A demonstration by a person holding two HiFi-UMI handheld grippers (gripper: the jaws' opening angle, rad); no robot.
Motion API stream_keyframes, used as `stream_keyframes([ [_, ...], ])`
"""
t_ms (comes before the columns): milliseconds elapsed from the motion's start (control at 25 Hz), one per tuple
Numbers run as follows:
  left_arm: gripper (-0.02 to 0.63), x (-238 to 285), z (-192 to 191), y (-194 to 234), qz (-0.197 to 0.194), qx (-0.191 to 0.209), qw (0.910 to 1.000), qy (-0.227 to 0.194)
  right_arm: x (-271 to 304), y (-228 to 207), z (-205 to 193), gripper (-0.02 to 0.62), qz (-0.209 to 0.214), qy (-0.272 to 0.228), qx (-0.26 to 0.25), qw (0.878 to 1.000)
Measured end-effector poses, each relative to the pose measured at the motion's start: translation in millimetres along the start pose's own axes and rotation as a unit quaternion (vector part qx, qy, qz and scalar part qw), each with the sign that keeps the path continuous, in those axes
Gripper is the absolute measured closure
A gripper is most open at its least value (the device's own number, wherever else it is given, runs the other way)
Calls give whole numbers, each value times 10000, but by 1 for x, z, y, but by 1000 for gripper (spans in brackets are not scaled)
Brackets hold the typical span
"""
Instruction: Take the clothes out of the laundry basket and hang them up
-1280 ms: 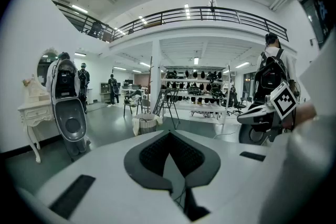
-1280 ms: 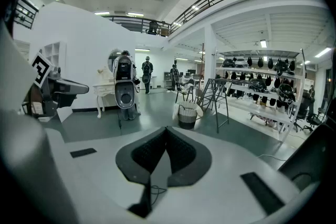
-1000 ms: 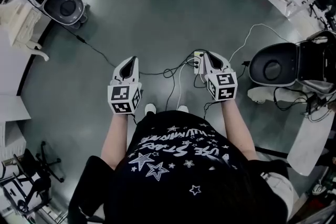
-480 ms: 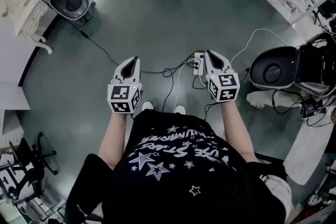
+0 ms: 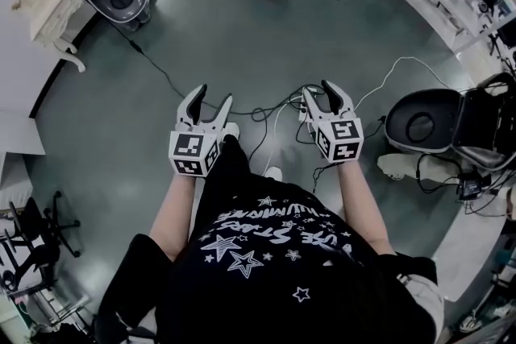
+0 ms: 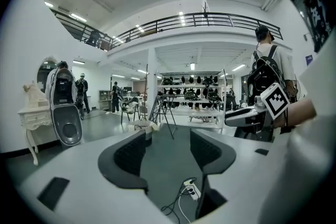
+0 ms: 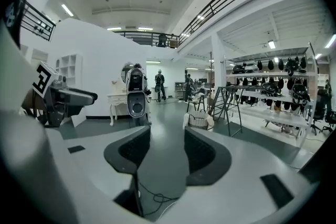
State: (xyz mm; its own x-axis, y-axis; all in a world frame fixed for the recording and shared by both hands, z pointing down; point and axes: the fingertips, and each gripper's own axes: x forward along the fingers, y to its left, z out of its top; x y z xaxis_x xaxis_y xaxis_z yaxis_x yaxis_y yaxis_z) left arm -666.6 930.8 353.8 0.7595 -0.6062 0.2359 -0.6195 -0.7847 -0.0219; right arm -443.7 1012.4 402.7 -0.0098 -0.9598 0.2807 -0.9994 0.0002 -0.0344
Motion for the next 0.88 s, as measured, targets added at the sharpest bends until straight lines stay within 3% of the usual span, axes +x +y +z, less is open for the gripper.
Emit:
stream_keyframes([
  [160, 277, 19, -7, 16, -41, -215, 9998, -41, 23, -9, -9, 318, -113, 150, 149, 9997],
  [480, 265, 94, -3, 80, -116, -398, 9991, 47, 90, -37, -2, 314, -441, 483, 339, 9973],
  [880, 265, 208, 19, 198, -533, -340, 9980, 96, 247, -47, 44, 314, -818, 539, 526, 9938],
])
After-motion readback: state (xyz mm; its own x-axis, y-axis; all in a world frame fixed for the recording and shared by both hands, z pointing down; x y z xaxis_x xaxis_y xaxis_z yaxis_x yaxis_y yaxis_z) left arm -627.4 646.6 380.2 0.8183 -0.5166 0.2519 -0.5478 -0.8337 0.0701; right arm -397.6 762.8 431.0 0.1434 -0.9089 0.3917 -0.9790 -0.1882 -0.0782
